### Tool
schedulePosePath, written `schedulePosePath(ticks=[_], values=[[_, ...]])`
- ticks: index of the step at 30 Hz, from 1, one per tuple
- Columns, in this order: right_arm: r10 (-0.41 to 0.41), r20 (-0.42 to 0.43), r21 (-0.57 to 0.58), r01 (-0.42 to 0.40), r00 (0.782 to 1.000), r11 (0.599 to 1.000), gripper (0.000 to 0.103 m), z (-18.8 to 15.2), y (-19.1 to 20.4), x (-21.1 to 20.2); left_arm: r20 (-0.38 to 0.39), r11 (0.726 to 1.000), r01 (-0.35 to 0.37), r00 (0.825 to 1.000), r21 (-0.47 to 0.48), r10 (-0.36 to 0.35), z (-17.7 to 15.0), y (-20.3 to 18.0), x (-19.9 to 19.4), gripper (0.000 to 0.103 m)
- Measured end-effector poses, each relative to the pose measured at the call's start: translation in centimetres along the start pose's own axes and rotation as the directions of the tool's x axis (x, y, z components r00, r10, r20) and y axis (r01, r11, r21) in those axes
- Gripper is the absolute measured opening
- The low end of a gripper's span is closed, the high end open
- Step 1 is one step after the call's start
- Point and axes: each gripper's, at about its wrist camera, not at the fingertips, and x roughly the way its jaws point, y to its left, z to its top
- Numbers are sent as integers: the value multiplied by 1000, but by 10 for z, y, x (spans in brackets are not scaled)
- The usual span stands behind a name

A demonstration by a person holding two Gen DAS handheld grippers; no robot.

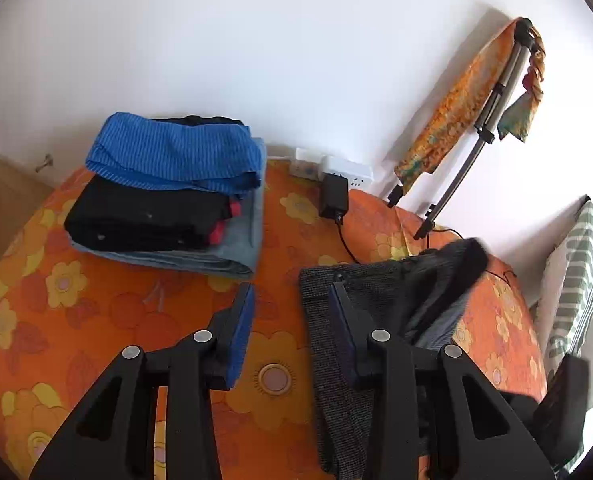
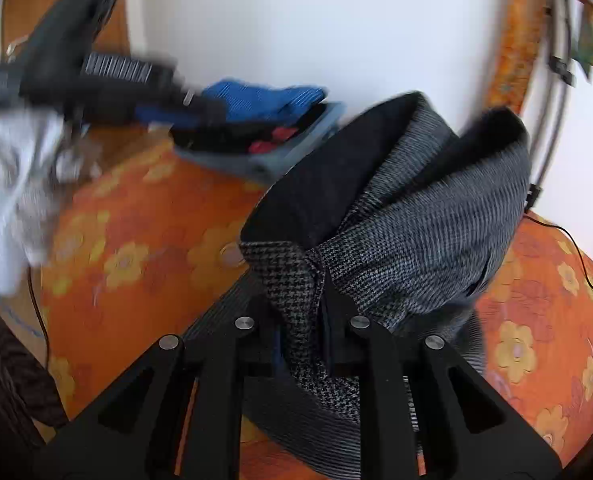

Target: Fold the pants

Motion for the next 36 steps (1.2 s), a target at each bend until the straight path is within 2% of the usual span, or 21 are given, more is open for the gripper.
schedulePosePath(ticks=[5,8,14,17,20,21,23,26,28,30,34,36], values=[[-6,-45,-93,2,999,996,15,-5,30,22,9,999,-11,1000,53,11,3,-4,-3,36],[-3,-65,-128,-6,998,992,20,-8,41,26,4,997,-7,1000,77,6,5,-10,1,36],[57,-99,-122,-69,993,990,20,-21,32,7,-44,992,17,999,123,-12,5,-30,26,36],[102,-91,-58,-107,991,993,28,-26,19,-12,-68,989,27,998,142,-17,6,-40,40,36],[160,-24,39,-159,987,987,42,-31,-3,-46,-87,981,38,996,189,-21,4,-58,55,36],[166,5,71,-166,986,984,42,-33,-11,-58,-92,979,42,995,198,-24,4,-62,58,36],[145,48,133,-150,988,980,42,-35,-29,-77,-106,974,67,993,215,-45,2,-75,67,36],[67,96,256,-90,993,962,42,-43,-64,-96,-123,962,88,991,257,-57,-3,-95,80,36],[23,91,364,-54,996,930,42,-50,-94,-96,-141,955,105,988,277,-68,-7,-104,89,36],[12,66,436,-39,998,899,42,-56,-116,-89,-145,950,95,988,298,-54,-10,-110,96,36],[50,34,525,-61,998,849,41,-66,-139,-68,-153,940,58,988,337,-6,-14,-111,112,36],[59,10,532,-55,998,845,39,-67,-142,-55,-161,944,48,987,326,6,-14,-106,118,36]])
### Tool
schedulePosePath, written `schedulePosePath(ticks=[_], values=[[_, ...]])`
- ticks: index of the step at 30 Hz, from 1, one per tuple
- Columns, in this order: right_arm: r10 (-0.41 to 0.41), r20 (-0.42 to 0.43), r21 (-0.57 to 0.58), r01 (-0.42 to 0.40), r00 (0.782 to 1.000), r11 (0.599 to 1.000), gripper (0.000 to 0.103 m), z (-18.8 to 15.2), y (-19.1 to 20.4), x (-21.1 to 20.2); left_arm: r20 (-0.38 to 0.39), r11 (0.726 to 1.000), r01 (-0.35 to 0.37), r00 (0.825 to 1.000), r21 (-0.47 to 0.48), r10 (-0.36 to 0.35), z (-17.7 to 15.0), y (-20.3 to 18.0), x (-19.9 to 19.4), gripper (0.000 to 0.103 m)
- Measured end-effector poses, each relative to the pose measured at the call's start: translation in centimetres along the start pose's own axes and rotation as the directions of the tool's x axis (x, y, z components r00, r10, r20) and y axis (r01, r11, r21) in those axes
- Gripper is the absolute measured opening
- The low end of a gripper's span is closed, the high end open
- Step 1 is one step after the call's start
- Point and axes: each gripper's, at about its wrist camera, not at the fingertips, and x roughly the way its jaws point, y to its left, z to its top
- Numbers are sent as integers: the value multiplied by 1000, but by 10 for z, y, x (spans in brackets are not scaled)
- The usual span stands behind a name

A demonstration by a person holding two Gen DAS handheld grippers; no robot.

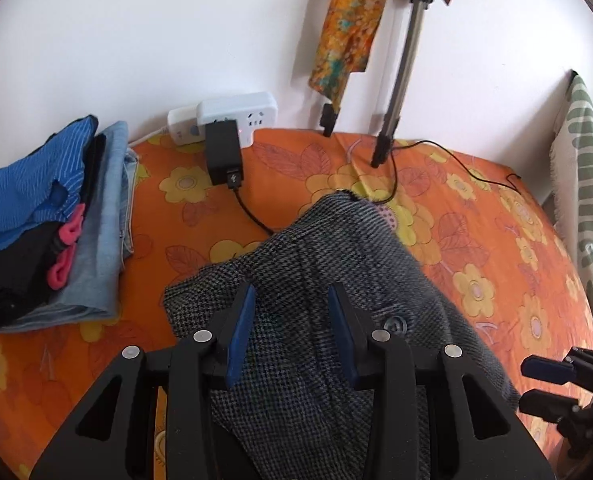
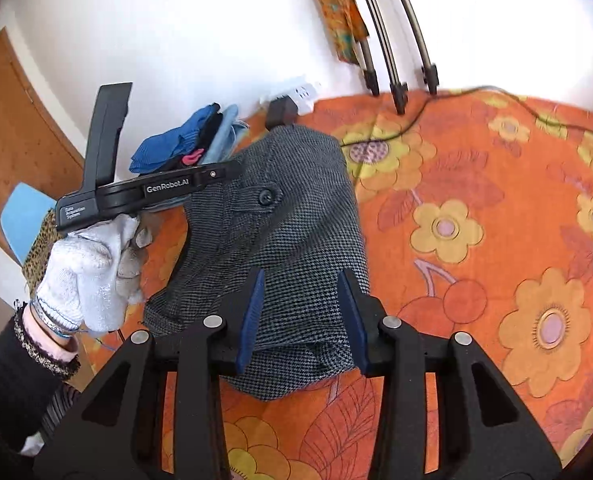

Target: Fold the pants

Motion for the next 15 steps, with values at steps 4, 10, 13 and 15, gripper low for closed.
schedulePosePath(ticks=[4,10,13,15], values=[[-68,-88,-64,63,994,996,35,-11,5,29,-27,998,-57,998,0,57,-4,13,16,36],[-94,-153,-112,78,984,991,34,-30,0,39,-51,995,-97,994,23,98,-11,17,27,39],[-65,-145,-86,53,987,995,34,-29,-3,30,-51,994,-110,993,23,111,-12,15,25,39],[-37,-132,-39,32,991,999,34,-25,-10,21,-47,993,-116,992,10,116,-10,17,19,39]])
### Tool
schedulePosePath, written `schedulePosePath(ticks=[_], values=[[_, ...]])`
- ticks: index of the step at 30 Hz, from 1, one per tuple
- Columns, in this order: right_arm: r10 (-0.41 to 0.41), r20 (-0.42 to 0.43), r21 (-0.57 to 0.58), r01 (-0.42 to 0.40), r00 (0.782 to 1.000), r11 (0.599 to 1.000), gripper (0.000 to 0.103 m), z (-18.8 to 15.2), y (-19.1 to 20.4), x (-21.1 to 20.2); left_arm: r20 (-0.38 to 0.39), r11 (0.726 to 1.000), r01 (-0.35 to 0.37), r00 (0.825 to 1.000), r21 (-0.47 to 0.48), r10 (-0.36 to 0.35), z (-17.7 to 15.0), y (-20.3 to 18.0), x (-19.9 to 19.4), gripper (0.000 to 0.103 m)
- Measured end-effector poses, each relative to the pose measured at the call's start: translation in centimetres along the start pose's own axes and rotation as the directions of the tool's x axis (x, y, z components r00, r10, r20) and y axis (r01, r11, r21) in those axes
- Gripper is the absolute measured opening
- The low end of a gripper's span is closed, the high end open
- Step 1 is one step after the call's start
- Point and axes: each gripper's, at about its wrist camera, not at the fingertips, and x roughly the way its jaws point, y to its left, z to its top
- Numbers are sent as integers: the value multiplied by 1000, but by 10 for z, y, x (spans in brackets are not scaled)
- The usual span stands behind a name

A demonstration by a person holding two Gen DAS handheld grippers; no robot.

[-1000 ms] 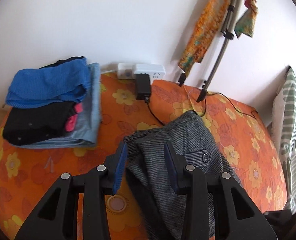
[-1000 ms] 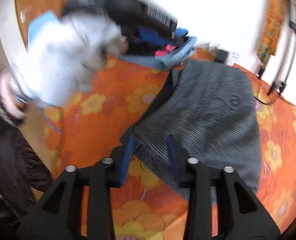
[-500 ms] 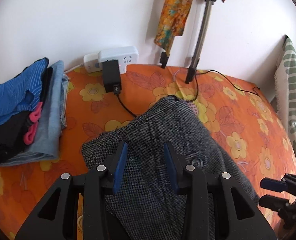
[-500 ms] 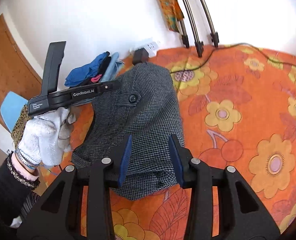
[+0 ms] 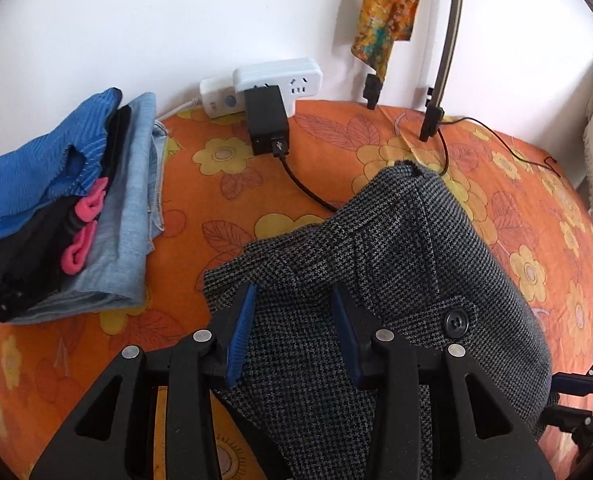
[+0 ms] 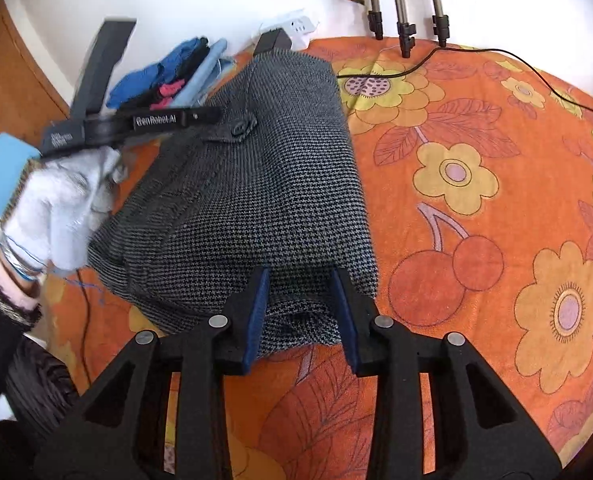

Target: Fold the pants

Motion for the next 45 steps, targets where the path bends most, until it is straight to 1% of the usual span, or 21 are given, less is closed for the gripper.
schedulePosePath(ticks=[1,2,3,5,7,11,13,15,17,19,23,25,26,28,30,32,34,38,41,43,45], values=[[6,12,23,-6,1000,1000,35,0,-5,-5,19,1000,-22,1000,3,22,3,0,-7,39],[5,23,45,-7,1000,999,40,0,-9,-10,44,1000,-28,999,9,27,4,-1,-14,38],[3,31,66,-5,1000,998,44,-1,-15,-13,68,1000,-18,998,14,17,7,-2,-22,38],[10,34,110,-14,999,994,44,-4,-26,-14,100,999,10,995,31,-13,14,-10,-34,38],[49,23,174,-53,999,983,45,-10,-38,-10,119,997,30,992,64,-37,22,-22,-37,38],[129,26,275,-131,991,953,47,-15,-53,-4,82,989,68,993,132,-80,34,-50,-19,38],[154,41,299,-159,987,941,47,-14,-55,-5,63,986,61,995,157,-71,39,-60,-6,38],[167,53,321,-175,984,931,53,-13,-57,-5,51,985,36,998,170,-46,43,-65,9,38],[174,54,326,-182,983,927,53,-11,-57,-3,41,984,12,999,176,-19,44,-66,21,39],[181,49,320,-187,982,929,53,-9,-52,1,35,984,4,999,178,-10,43,-66,29,39],[183,34,312,-184,983,932,53,-9,-45,8,33,985,10,999,174,-16,42,-65,36,42],[195,34,330,-195,980,924,53,-10,-47,10,29,985,21,999,170,-26,42,-63,36,45],[209,36,346,-209,977,915,53,-10,-50,11,26,986,25,999,166,-30,44,-61,36,46],[233,44,384,-232,971,894,54,-11,-57,12,20,987,32,999,158,-35,46,-58,36,53],[252,52,407,-251,966,878,57,-12,-60,12,20,987,42,999,155,-46,47,-55,37,55],[262,56,414,-261,964,872,60,-13,-60,12,18,987,47,999,153,-51,46,-53,39,55],[257,53,410,-256,965,876,60,-12,-56,13,17,989,51,998,141,-54,46,-52,39,56],[231,30,367,-226,972,902,60,-5,-46,18,19,993,59,998,104,-61,48,-49,30,55],[226,17,342,-218,974,914,60,-2,-41,22,49,992,53,997,112,-59,45,-46,9,55],[235,12,336,-225,972,914,60,-1,-42,22,62,990,71,995,120,-79,40,-45,-7,55],[249,16,354,-239,968,904,60,-2,-47,22,75,987,77,993,140,-88,31,-43,-23,55]])
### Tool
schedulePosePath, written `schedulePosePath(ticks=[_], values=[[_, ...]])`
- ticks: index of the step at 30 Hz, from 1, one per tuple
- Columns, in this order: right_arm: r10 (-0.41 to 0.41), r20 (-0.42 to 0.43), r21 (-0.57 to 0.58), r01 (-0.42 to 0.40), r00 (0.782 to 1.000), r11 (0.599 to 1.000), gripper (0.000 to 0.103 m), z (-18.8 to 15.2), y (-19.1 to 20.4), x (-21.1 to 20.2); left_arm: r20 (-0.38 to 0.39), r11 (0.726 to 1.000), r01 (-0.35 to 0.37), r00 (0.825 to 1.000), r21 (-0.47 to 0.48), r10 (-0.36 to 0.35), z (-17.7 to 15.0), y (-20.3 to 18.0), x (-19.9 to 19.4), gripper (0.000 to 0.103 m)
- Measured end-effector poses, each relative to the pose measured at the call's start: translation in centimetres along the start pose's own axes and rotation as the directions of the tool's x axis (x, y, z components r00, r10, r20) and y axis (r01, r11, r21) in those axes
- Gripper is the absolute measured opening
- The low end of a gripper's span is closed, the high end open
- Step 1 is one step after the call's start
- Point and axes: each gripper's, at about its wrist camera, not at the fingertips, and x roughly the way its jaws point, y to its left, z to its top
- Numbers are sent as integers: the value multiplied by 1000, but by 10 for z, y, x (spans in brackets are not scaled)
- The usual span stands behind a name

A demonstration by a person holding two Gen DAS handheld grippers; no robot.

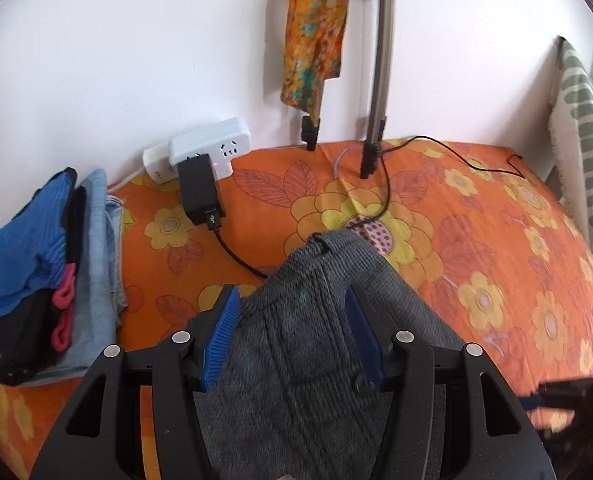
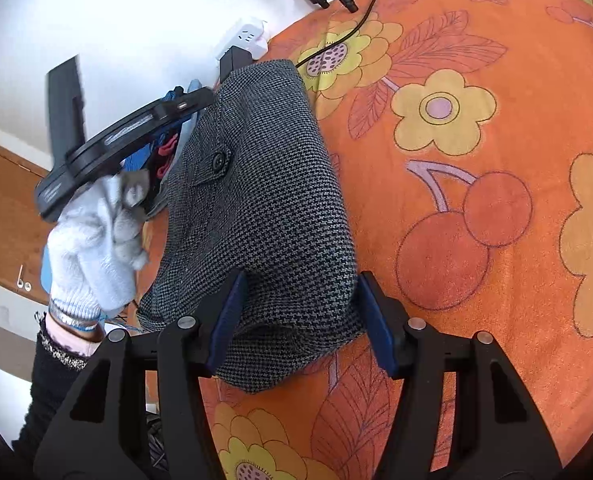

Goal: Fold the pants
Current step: 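Grasp the folded shorts edge with the left tool while the right tool grasps beside it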

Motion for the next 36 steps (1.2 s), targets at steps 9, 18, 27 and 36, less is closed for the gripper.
schedulePosePath(ticks=[9,18,27,36], values=[[-6,31,-1,6,1000,1000,66,26,-4,-7,-56,969,41,997,-245,-56,-57,51,-44,59],[-30,11,-112,31,999,993,68,76,19,29,-124,849,82,978,-522,-170,-103,80,-28,61],[-49,-48,-168,40,998,985,70,92,18,53,-115,776,133,960,-616,-256,-116,84,-5,61],[-31,-57,-208,18,998,978,71,92,23,58,-87,768,156,960,-621,-265,-108,81,8,62]])
